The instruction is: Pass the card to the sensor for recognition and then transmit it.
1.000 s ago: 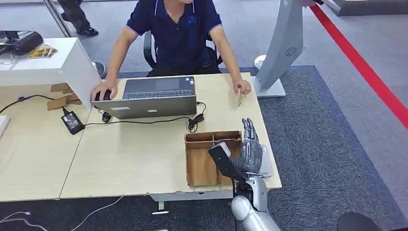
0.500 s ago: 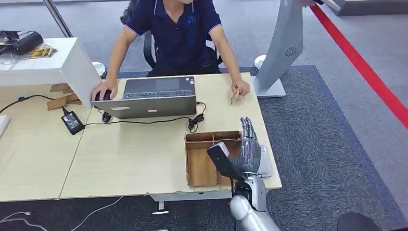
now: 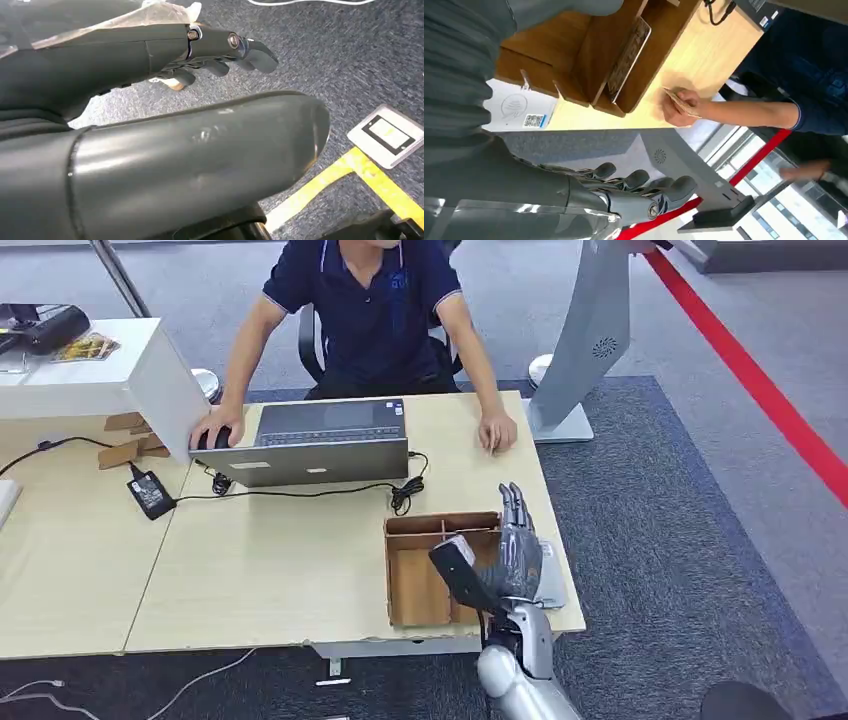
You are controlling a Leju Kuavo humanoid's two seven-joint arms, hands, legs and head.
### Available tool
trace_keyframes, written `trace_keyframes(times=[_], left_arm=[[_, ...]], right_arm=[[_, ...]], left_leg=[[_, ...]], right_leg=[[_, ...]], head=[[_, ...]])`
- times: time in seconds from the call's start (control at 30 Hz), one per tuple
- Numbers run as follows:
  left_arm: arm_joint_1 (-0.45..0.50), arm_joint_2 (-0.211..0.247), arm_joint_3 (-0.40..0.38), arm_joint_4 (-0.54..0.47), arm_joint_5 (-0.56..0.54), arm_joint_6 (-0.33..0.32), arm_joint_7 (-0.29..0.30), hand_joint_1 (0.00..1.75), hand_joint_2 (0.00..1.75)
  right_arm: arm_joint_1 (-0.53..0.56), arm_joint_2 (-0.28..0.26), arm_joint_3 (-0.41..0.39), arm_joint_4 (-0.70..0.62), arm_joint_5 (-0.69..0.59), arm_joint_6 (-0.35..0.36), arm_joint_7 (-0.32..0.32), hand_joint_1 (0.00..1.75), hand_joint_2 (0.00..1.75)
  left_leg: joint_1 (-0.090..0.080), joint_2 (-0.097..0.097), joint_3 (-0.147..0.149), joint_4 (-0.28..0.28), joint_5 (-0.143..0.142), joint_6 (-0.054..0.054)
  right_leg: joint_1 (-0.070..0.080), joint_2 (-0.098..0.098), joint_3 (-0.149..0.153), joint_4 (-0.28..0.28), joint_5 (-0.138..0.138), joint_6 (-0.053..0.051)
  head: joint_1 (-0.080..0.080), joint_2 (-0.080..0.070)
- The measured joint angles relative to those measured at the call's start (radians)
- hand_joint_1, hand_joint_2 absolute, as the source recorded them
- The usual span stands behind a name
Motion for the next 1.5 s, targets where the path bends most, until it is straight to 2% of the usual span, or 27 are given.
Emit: trace_keyframes(times=[0.5, 1.5], left_arm=[[0.0, -0.001, 0.0, 0.0, -0.003, -0.003, -0.004, 0.0, 0.0], [0.0, -0.001, 0.0, 0.0, -0.004, -0.009, -0.009, 0.0, 0.0]], right_arm=[[-0.013, -0.009, -0.029, 0.032, 0.053, 0.0, 0.01, 0.0, 1.75], [-0.03, -0.008, -0.072, 0.038, 0.066, 0.0, -0.009, 0.0, 1.75]], left_leg=[[0.0, 0.0, 0.0, 0.0, 0.0, 0.0], [0.0, 0.0, 0.0, 0.0, 0.0, 0.0]], right_leg=[[0.0, 0.0, 0.0, 0.0, 0.0, 0.0], [0.0, 0.0, 0.0, 0.0, 0.0, 0.0]], head=[[0.0, 0.0], [0.0, 0.0]])
